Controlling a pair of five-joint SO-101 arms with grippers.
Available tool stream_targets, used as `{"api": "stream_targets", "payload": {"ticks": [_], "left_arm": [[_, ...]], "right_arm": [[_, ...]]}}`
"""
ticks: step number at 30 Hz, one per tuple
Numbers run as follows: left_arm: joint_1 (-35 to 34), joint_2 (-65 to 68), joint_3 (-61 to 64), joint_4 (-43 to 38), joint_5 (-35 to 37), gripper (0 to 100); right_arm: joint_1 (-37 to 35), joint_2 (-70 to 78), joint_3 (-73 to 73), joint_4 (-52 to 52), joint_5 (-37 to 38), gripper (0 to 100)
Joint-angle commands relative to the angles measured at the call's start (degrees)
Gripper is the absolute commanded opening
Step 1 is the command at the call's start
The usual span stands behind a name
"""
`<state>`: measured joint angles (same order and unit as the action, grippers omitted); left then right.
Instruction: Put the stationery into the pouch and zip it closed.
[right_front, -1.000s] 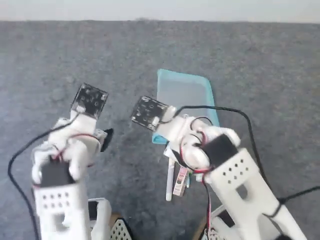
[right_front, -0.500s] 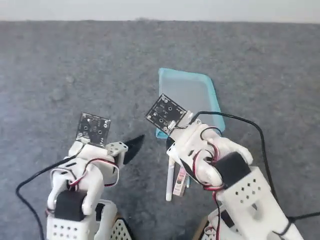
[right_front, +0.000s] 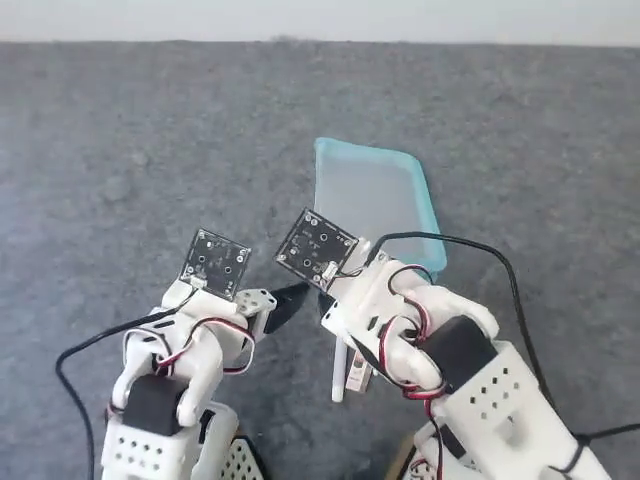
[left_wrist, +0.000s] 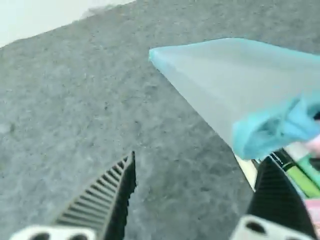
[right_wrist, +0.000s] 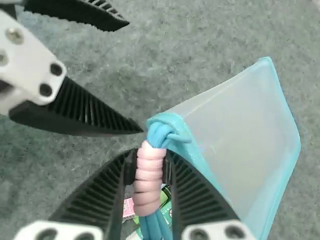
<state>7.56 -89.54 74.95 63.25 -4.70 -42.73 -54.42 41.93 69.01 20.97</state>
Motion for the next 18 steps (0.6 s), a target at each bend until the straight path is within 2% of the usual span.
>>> {"api": "stream_targets", "payload": {"ticks": [1,13,18], "left_arm": [[0.35,-0.35,-0.4,-3.69,-1.05,36],[0.7,-0.26,-0.31,-5.01,0.53,36],[5.36,-0.26,1.54,-5.1,0.18,36]], "right_arm": [[-0.66,-1.63,-0.62,0.4,-0.26,0.8],[-0.75,-2.24,-5.27,4.97,0.88,0.7],[-0.75,-1.63,-8.53,4.97,0.88,0.7]]}}
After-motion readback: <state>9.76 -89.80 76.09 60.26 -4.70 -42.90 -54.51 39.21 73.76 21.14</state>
